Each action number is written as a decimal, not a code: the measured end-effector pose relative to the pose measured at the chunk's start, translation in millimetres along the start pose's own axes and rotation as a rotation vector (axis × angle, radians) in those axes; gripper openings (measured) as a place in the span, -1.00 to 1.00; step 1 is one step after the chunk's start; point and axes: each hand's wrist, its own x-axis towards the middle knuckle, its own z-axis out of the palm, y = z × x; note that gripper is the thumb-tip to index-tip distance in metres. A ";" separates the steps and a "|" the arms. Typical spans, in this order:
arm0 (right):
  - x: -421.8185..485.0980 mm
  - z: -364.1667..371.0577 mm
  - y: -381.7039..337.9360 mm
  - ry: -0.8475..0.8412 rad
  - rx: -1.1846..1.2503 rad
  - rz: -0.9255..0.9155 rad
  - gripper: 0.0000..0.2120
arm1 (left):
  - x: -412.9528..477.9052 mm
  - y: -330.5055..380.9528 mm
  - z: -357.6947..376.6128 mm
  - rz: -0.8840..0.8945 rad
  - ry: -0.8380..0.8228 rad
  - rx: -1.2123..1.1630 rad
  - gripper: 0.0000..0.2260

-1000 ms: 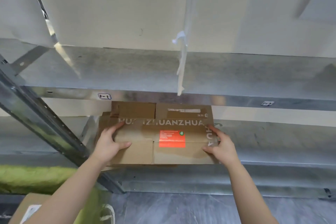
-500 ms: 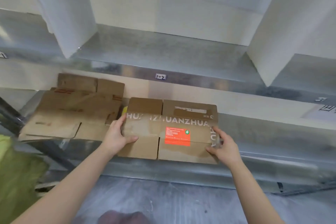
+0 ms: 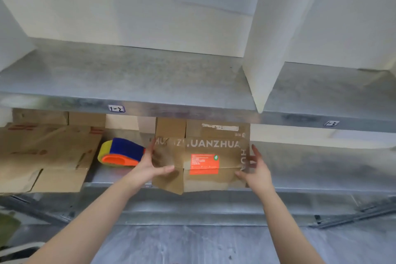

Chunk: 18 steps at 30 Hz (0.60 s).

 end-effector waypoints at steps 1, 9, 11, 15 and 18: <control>4.0 0.4 0.2 -0.004 0.016 -0.002 -0.05 | 2.6 2.7 1.9 -0.001 -0.011 -0.006 0.15; 16.8 0.4 4.6 -0.034 0.256 0.021 -0.30 | 9.6 17.2 22.2 0.022 -0.049 -0.154 0.05; 13.5 -3.5 9.2 -0.056 0.403 0.062 -0.34 | 4.2 14.6 23.0 0.009 -0.090 -0.196 0.04; 1.1 -0.7 10.0 -0.025 0.490 0.061 -0.59 | -7.0 17.2 33.9 0.027 -0.138 -0.271 0.01; -5.4 -0.3 7.2 0.033 0.427 0.015 -0.68 | -9.2 25.8 43.6 0.052 0.009 -0.200 -0.03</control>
